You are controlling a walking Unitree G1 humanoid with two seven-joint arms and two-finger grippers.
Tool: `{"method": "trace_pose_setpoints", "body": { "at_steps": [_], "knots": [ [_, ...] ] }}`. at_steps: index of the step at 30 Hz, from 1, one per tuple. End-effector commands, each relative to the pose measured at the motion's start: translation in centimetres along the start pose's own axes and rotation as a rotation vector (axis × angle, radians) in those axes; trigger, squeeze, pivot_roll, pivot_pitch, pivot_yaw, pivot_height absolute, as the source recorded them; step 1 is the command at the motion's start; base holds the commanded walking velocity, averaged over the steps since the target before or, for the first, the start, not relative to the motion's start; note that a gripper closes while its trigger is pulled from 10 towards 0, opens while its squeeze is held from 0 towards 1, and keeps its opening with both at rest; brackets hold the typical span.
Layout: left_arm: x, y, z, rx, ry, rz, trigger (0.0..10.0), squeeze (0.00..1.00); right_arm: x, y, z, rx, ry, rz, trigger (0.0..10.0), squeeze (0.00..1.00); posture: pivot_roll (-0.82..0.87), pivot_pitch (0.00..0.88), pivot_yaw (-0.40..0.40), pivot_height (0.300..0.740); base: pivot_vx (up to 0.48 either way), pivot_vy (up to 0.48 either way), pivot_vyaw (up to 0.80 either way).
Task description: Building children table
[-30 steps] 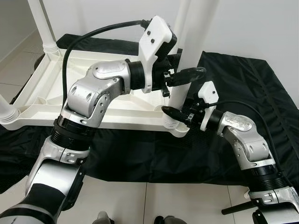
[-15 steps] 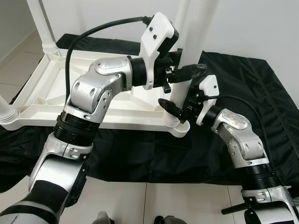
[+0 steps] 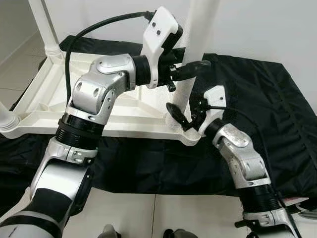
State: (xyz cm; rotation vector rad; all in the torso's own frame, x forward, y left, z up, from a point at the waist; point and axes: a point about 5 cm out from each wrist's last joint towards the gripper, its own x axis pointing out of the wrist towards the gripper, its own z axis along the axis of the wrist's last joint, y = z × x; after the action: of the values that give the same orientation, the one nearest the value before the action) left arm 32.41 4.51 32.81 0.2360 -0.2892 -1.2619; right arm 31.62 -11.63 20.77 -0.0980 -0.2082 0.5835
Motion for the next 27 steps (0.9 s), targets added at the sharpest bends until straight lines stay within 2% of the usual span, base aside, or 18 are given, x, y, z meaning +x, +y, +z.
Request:
{"method": "trace_pose_setpoints", "body": {
  "at_steps": [1,6,15,27],
  "knots": [
    [0.1,0.7,1.0,0.031,-0.029,0.120,10.0,0.00,-0.3,-0.3,0.0,-0.005,0.002,-0.046,10.0,0.00,-0.02,0.065,-0.061,0.740,0.000,0.000,0.00],
    [0.1,1.0,1.1,0.037,-0.029,0.131,10.0,0.00,-0.3,0.5,-0.2,0.044,-0.009,-0.141,10.0,0.00,-0.01,0.066,-0.060,0.740,0.000,0.000,0.00],
    [0.1,1.1,1.3,0.040,-0.032,0.127,10.0,0.00,0.1,2.0,-0.1,0.089,-0.035,-0.196,10.0,0.00,-0.01,0.071,-0.058,0.740,0.000,0.000,0.00],
    [0.3,1.0,1.3,0.041,-0.030,0.119,10.0,0.00,0.6,2.6,0.8,0.068,-0.077,-0.244,10.0,0.00,-0.01,0.077,-0.058,0.740,0.000,0.000,0.00]
  ]
}}
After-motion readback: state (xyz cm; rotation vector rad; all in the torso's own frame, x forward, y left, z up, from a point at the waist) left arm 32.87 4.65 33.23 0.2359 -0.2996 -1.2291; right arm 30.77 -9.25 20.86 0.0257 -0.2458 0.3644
